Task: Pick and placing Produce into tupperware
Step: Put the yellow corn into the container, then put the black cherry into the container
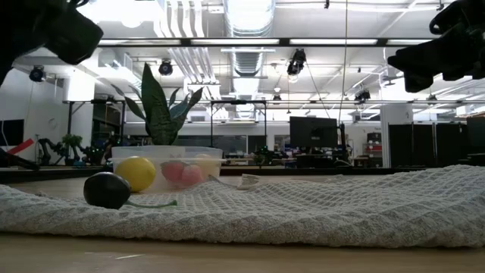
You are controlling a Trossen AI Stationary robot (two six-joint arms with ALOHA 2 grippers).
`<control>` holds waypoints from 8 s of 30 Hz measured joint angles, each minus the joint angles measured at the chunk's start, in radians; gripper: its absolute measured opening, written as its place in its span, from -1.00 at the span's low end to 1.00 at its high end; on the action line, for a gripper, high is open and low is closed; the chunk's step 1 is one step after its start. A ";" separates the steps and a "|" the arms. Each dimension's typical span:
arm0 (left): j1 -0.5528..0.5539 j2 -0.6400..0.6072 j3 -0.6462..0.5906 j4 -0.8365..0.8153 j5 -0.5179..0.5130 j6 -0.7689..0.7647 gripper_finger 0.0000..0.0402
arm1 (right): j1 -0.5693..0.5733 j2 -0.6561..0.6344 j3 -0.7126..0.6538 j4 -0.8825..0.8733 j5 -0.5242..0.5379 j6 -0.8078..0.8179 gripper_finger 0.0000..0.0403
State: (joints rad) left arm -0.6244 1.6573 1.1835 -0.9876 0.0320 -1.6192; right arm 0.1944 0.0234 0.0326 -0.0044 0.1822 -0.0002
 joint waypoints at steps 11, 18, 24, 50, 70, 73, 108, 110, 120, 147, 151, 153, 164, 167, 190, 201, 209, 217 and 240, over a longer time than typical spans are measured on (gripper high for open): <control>-0.024 0.073 -0.003 0.001 -0.002 -0.020 0.13 | 0.000 0.017 0.000 -0.004 -0.002 0.000 -0.62; -0.033 0.109 -0.003 0.010 -0.003 -0.020 0.13 | 0.000 0.020 0.000 -0.009 -0.002 0.000 -0.57; -0.043 0.119 -0.010 0.020 -0.003 -0.020 0.13 | 0.000 0.020 0.000 -0.016 -0.002 0.000 -0.55; -0.044 0.163 -0.031 0.089 -0.001 0.003 0.13 | 0.000 0.020 -0.001 -0.023 -0.002 -0.002 -0.59; -0.044 0.163 -0.033 0.090 0.042 0.012 -0.04 | 0.000 0.020 -0.001 -0.022 -0.002 -0.008 -0.55; -0.044 0.162 -0.033 0.090 0.042 0.020 -0.21 | 0.000 0.020 -0.001 -0.022 -0.003 -0.008 -0.57; -0.045 -0.005 -0.091 0.118 0.037 0.169 -1.00 | 0.000 0.019 -0.001 -0.022 -0.007 -0.007 -0.58; -0.042 -0.019 -0.087 0.104 0.002 0.183 -1.00 | 0.000 0.019 -0.001 -0.021 -0.006 -0.007 -0.57; 0.002 -0.080 -0.087 0.104 -0.137 0.291 -1.00 | 0.000 0.019 -0.001 -0.021 -0.006 -0.001 -0.61; 0.304 -0.128 -0.047 0.105 -0.272 0.912 -1.00 | 0.000 0.019 -0.001 -0.020 -0.006 0.000 -0.60; 0.374 -0.131 -0.047 0.105 -0.225 1.002 -1.00 | 0.000 0.019 -0.001 -0.021 -0.006 0.000 -0.57; 0.404 -0.132 -0.047 0.105 -0.221 1.043 -1.00 | 0.000 0.019 -0.001 -0.021 -0.006 0.000 -0.56; 0.609 -0.132 -0.070 0.105 -0.206 1.185 -1.00 | 0.000 0.020 -0.001 -0.023 -0.007 0.000 -0.60; 0.660 -0.132 -0.090 0.110 -0.192 1.215 -1.00 | 0.000 0.020 -0.001 -0.023 -0.031 -0.005 -0.59; 0.737 -0.092 -0.176 0.229 -0.136 1.235 -1.00 | 0.000 0.027 -0.001 -0.027 -0.054 -0.008 -0.55; 0.738 -0.013 -0.176 0.246 -0.122 1.238 -1.00 | 0.000 0.037 0.000 -0.030 -0.054 -0.004 -0.58; 0.738 -0.003 -0.174 0.248 -0.123 1.238 -0.95 | 0.000 0.038 0.000 -0.030 -0.054 -0.004 -0.57; 0.738 -0.003 -0.169 0.248 -0.124 1.240 -0.71 | 0.000 0.039 0.000 -0.030 -0.055 -0.003 -0.53; 0.707 -0.023 -0.105 0.184 -0.064 1.314 -0.15 | 0.000 0.039 0.000 -0.029 -0.055 -0.005 -0.54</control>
State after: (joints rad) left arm 0.0821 1.6340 1.0788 -0.8037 -0.0322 -0.3055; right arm 0.1940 0.0620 0.0322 -0.0338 0.1276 -0.0048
